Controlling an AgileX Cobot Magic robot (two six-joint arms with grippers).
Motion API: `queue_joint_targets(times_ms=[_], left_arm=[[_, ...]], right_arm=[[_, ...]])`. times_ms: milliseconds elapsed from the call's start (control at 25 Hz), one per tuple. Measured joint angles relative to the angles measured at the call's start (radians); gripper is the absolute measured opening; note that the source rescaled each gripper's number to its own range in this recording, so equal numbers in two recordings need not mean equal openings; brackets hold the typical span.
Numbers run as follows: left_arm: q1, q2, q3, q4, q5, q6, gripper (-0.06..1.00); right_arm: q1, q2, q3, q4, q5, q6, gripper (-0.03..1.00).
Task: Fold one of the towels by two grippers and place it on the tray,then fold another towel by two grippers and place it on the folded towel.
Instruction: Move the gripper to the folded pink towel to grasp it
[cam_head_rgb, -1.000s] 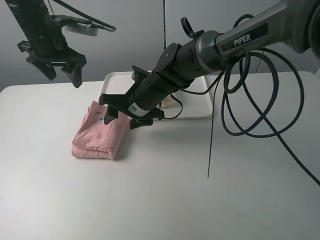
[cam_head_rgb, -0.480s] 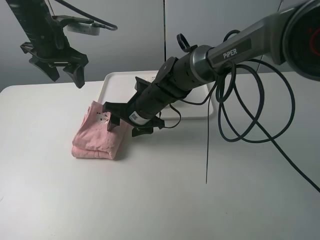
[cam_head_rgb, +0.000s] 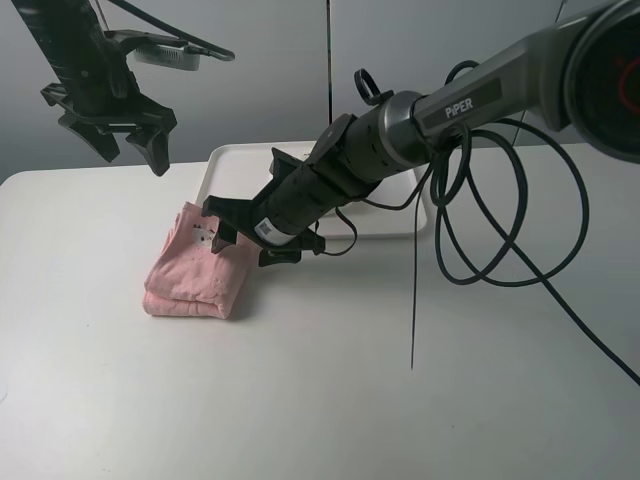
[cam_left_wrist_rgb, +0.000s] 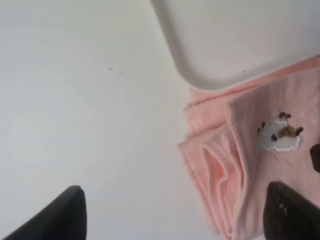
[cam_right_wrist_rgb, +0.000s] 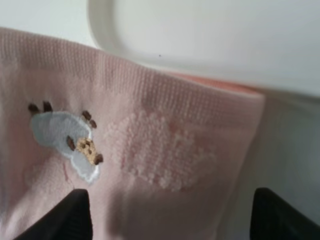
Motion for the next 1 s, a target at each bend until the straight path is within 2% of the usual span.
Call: queue_joint_targets(times_ms=[240,520,640,720,1000], left_arm=[[0.000,0.000,0.000,-0.002,0.000,0.002,0.91],[0.000,0.000,0.000,-0.002,0.000,0.007,0.91],[0.000,0.000,0.000,-0.002,0.000,0.018,0.91],[0.000,0.000,0.000,-0.002,0.000,0.023,0.91],[0.000,0.000,0.000,-0.002,0.000,0.027,0.91]], right_arm=[[0.008,0.009,0.000,0.037,-0.004,-0.006,0.70],[0.012,0.060,-0.043,0.107,0.046,-0.048,0.70],[0.021,0.064,-0.053,0.107,0.047,-0.050,0.66],[0.027,0.066,-0.053,0.107,0.044,-0.052,0.59],[0.030,0.068,-0.055,0.101,0.053,-0.074,0.14]])
